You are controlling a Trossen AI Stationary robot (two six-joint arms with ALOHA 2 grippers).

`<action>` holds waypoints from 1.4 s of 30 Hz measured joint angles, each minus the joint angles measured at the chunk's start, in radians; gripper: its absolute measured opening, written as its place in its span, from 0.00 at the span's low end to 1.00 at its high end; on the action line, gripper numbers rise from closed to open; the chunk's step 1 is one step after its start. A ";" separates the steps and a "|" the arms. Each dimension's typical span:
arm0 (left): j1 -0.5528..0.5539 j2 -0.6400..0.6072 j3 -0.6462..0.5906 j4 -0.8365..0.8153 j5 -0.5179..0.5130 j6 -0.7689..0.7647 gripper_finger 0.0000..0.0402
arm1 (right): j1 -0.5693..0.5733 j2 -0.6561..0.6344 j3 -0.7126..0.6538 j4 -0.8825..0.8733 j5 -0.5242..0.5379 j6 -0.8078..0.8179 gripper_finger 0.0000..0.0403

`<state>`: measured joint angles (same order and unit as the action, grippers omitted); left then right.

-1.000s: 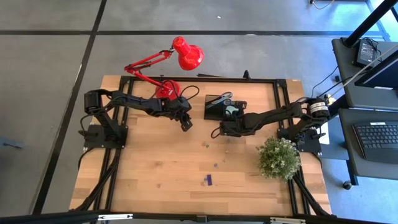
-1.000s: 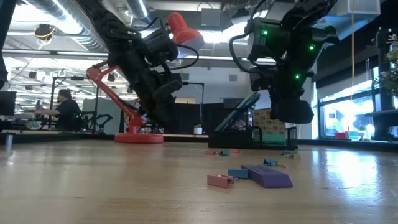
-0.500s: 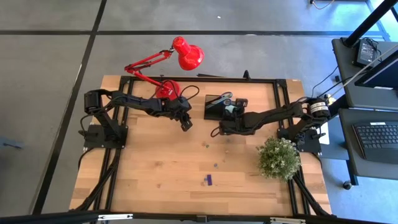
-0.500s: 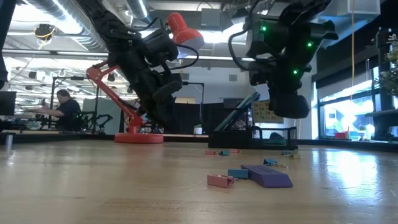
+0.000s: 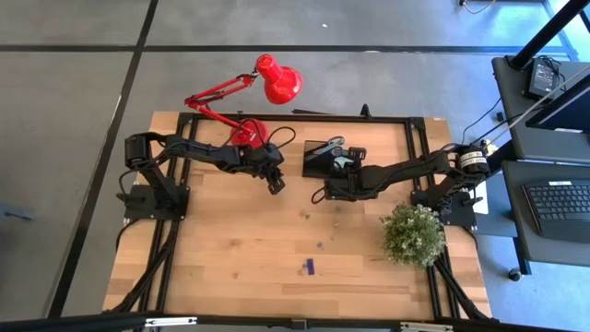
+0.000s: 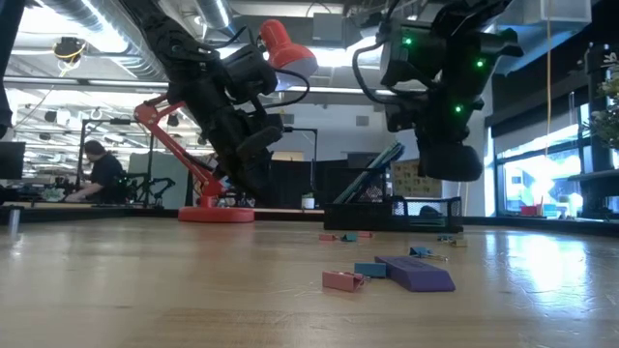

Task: Pick and place office supplies into organizer
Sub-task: Put the blue sticky notes into the black desk organizer

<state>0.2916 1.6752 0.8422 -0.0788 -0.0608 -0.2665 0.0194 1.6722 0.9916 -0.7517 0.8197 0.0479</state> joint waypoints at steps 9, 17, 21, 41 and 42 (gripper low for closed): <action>0.000 0.000 0.000 0.000 0.000 0.000 0.21 | -0.012 0.021 -0.002 0.019 -0.002 -0.006 0.00; 0.000 0.000 0.000 -0.003 0.000 0.000 0.21 | -0.057 0.042 -0.082 0.091 0.020 -0.043 0.00; 0.000 0.000 0.000 -0.001 0.000 0.000 0.21 | -0.061 0.042 -0.094 0.120 0.036 -0.048 0.00; 0.000 0.000 0.000 0.000 -0.003 0.000 0.21 | -0.076 0.042 -0.096 0.132 -0.152 -0.056 0.24; 0.000 0.000 0.000 0.000 -0.004 0.000 0.21 | -0.076 0.042 -0.096 0.132 -0.164 -0.054 0.26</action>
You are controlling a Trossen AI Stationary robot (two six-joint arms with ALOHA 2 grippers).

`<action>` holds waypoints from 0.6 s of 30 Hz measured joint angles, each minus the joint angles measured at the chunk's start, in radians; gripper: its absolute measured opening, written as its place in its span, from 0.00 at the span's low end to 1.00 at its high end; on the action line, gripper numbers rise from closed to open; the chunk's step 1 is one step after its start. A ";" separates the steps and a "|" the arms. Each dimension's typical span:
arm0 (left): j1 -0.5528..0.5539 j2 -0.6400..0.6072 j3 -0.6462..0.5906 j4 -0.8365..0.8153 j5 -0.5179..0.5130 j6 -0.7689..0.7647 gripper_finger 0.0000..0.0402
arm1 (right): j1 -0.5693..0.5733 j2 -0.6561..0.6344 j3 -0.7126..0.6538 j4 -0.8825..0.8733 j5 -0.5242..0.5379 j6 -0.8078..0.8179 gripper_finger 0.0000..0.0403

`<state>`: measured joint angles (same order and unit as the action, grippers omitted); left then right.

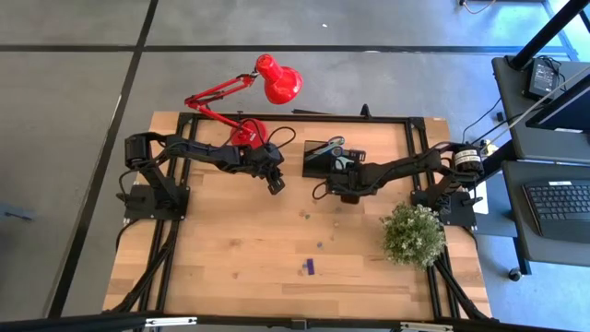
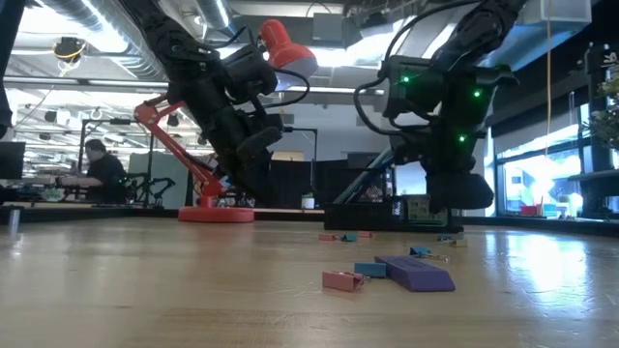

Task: Pick and place office supplies into organizer
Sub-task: Put the blue sticky notes into the black desk organizer

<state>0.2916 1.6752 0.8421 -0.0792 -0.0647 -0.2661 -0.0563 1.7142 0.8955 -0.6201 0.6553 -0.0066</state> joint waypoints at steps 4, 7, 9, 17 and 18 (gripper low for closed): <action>0.000 0.000 0.000 0.000 0.000 0.000 0.21 | 0.000 0.000 0.002 -0.008 -0.007 0.004 0.36; 0.000 0.000 0.000 0.000 0.000 0.000 0.21 | 0.000 0.000 0.013 -0.015 -0.007 0.002 0.41; 0.000 0.000 0.000 0.000 0.000 0.000 0.21 | -0.004 0.000 0.025 -0.020 -0.037 -0.006 0.44; 0.000 0.000 0.000 0.000 0.000 0.000 0.21 | -0.019 0.000 0.082 -0.052 -0.221 -0.022 0.53; 0.000 0.000 0.000 0.000 0.000 0.000 0.21 | -0.020 0.000 0.086 -0.063 -0.221 -0.024 0.55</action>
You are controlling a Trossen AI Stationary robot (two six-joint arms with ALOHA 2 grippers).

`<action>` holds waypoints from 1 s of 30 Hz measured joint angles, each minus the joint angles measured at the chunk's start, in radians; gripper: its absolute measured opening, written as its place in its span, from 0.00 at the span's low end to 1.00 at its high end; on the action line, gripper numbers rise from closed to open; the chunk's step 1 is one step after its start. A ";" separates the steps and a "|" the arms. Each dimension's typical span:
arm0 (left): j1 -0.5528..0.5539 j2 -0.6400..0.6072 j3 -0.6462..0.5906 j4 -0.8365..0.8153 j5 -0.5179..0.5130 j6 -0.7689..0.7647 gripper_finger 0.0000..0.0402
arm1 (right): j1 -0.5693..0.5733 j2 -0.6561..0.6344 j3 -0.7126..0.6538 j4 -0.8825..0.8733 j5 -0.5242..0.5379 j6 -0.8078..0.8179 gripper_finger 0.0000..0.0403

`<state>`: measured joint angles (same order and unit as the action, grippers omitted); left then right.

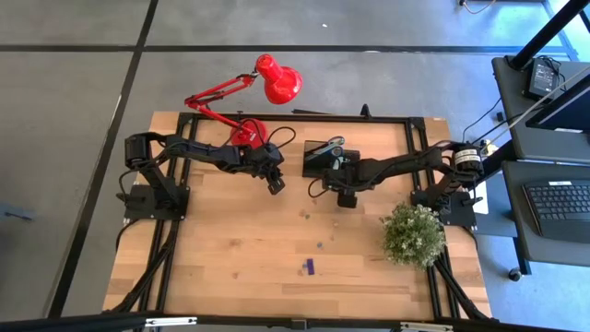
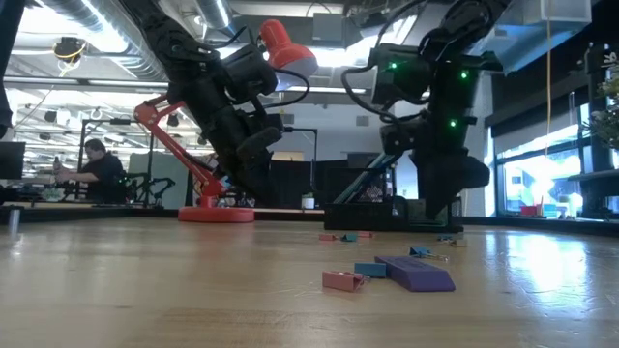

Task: Pick and place office supplies into organizer
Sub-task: Put the blue sticky notes into the black desk organizer, then put the blue binder clip into the black desk organizer

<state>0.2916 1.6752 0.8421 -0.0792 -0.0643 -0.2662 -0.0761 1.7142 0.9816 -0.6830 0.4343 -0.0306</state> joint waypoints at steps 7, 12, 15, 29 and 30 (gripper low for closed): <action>0.000 0.000 0.000 0.000 0.000 0.000 0.21 | -0.023 0.000 0.038 -0.111 -0.011 0.011 0.63; 0.000 0.000 0.000 0.000 0.000 0.000 0.21 | -0.027 0.000 0.091 -0.163 -0.011 0.050 0.65; 0.000 0.000 0.000 0.000 0.000 0.000 0.21 | -0.026 -0.001 0.133 -0.197 -0.011 0.067 0.65; -0.012 0.000 0.000 -0.006 0.001 -0.007 0.21 | 0.108 -0.369 -0.042 0.031 -0.138 0.113 0.65; -0.015 0.000 0.000 -0.007 0.001 -0.014 0.21 | 0.120 -0.399 -0.075 0.075 -0.153 0.108 0.65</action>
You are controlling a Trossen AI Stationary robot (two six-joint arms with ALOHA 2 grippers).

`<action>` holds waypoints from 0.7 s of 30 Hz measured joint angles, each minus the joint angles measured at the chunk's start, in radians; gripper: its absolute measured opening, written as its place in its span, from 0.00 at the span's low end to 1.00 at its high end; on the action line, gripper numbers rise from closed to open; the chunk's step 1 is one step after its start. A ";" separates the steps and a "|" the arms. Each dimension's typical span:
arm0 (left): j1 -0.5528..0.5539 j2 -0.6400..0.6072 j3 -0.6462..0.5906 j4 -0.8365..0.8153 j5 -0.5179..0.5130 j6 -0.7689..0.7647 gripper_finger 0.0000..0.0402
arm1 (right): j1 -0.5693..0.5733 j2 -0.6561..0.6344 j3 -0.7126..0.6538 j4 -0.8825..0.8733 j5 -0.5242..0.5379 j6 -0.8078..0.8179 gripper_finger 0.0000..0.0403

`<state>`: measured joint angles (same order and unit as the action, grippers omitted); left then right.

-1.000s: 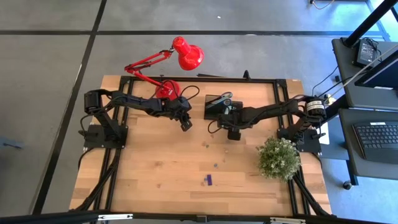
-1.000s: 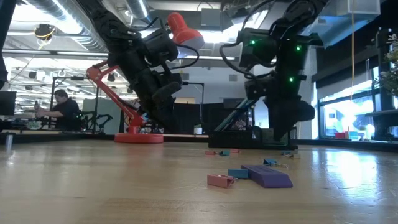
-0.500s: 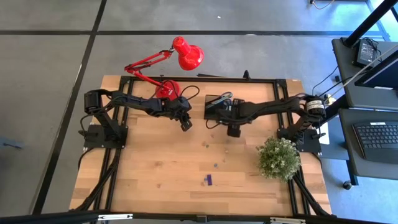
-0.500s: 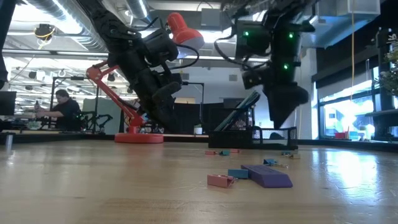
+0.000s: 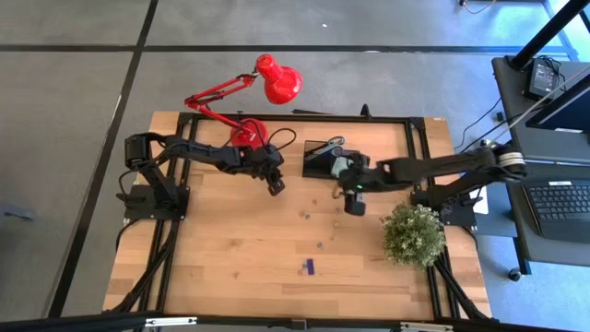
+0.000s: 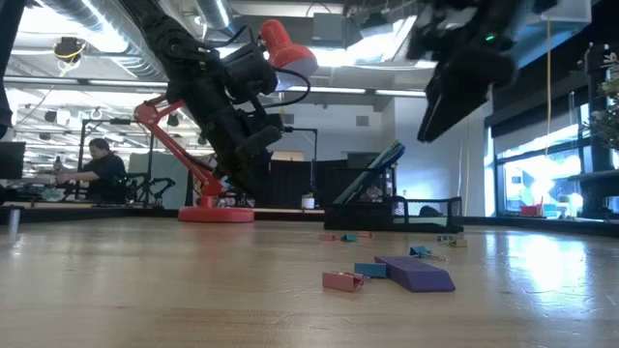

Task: Pick and place office supplies into organizer
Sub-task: Put the blue binder clip into the black desk organizer

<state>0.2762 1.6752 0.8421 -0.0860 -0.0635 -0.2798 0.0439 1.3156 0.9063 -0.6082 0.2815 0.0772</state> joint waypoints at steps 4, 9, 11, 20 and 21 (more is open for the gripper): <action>-0.003 0.000 0.000 0.006 0.001 -0.020 0.21 | 0.031 -0.104 -0.124 0.122 -0.016 0.000 0.65; -0.003 0.000 0.000 0.008 0.000 -0.021 0.21 | 0.050 -0.193 -0.251 0.205 -0.016 -0.005 0.65; -0.003 0.000 0.000 0.008 0.001 -0.021 0.21 | 0.050 -0.231 -0.300 0.249 -0.015 -0.008 0.65; -0.007 0.000 0.000 0.016 0.025 0.087 0.21 | 0.049 -0.399 -0.513 0.431 -0.049 -0.018 0.65; -0.012 0.000 0.000 0.016 0.029 0.127 0.21 | 0.049 -0.414 -0.530 0.438 -0.049 -0.019 0.65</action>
<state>0.2640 1.6752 0.8421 -0.0696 -0.0342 -0.1532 0.0933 0.9014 0.3760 -0.1697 0.2327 0.0583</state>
